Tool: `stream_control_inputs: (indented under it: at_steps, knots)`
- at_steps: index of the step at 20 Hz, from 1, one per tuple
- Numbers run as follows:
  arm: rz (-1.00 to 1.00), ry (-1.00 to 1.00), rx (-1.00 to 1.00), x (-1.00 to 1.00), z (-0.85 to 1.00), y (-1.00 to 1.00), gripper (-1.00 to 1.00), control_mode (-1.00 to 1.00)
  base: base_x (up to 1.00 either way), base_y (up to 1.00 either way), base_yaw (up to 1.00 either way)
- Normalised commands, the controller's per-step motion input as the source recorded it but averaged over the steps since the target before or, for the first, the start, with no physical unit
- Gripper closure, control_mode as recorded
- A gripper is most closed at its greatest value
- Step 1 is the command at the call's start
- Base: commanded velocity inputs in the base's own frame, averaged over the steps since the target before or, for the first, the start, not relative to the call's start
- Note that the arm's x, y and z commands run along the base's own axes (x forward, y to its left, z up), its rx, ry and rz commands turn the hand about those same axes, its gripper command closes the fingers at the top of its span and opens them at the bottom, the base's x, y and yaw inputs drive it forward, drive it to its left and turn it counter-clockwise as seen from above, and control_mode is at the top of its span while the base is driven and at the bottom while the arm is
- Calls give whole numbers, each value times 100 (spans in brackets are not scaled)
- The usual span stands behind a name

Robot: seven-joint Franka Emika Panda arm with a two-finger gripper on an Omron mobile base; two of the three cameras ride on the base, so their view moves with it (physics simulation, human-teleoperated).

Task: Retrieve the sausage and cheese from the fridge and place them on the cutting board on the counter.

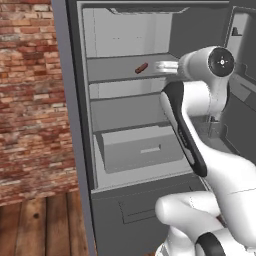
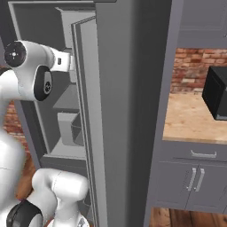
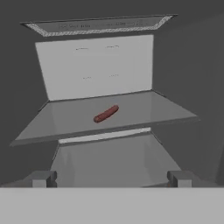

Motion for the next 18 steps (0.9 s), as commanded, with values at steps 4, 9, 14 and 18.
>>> stream_control_inputs:
  at_steps: [4,9,14,18]
  knots:
    - [0,9,0,66,13,0,-100,-100,0,0,0]
    - [-1,12,0,66,-14,-2,-100,-100,0,0,0]
    - [-1,18,2,58,-33,0,-100,-100,0,0,0]
    - [-5,14,9,55,-20,0,-100,-100,0,0,0]
